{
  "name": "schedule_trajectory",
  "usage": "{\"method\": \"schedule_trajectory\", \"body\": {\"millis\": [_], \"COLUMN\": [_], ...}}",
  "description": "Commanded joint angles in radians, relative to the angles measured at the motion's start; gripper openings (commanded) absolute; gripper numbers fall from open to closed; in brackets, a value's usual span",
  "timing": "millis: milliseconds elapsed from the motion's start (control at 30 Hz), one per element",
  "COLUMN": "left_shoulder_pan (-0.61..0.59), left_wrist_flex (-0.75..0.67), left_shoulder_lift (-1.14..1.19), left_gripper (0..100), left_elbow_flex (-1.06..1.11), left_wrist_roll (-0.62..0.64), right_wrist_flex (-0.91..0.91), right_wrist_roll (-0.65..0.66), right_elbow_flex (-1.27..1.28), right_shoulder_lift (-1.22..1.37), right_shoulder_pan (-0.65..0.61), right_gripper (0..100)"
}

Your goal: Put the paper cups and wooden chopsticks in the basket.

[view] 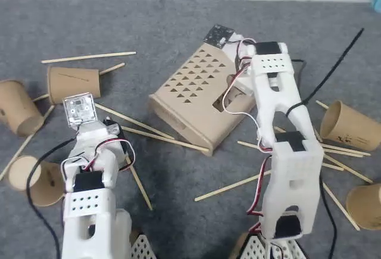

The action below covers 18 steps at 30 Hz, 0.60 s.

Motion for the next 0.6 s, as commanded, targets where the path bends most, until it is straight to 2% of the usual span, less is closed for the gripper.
{"method": "schedule_trajectory", "body": {"millis": [0,67,100,167,267,567], "left_shoulder_pan": [-0.002,-0.002,-0.002,-0.002,-0.002,-0.003], "left_wrist_flex": [-0.028,-0.029,-0.029,-0.029,-0.029,-0.029], "left_shoulder_lift": [0.014,0.014,0.014,0.014,0.014,0.012], "left_gripper": [1,1,1,1,1,1], "left_elbow_flex": [-0.03,-0.03,-0.03,-0.03,-0.03,-0.03], "left_wrist_roll": [0.002,0.002,0.002,0.002,0.002,0.002], "right_wrist_flex": [0.001,0.001,0.001,0.001,0.001,-0.01], "right_wrist_roll": [0.021,0.018,0.017,0.015,0.02,0.023], "right_elbow_flex": [-0.058,-0.087,-0.107,-0.14,-0.204,-0.416], "right_shoulder_lift": [-0.028,-0.044,-0.053,-0.071,-0.102,-0.193], "right_shoulder_pan": [0.045,0.064,0.071,0.09,0.101,0.096], "right_gripper": [14.4,2.8,0.0,3.7,0.4,0.7]}}
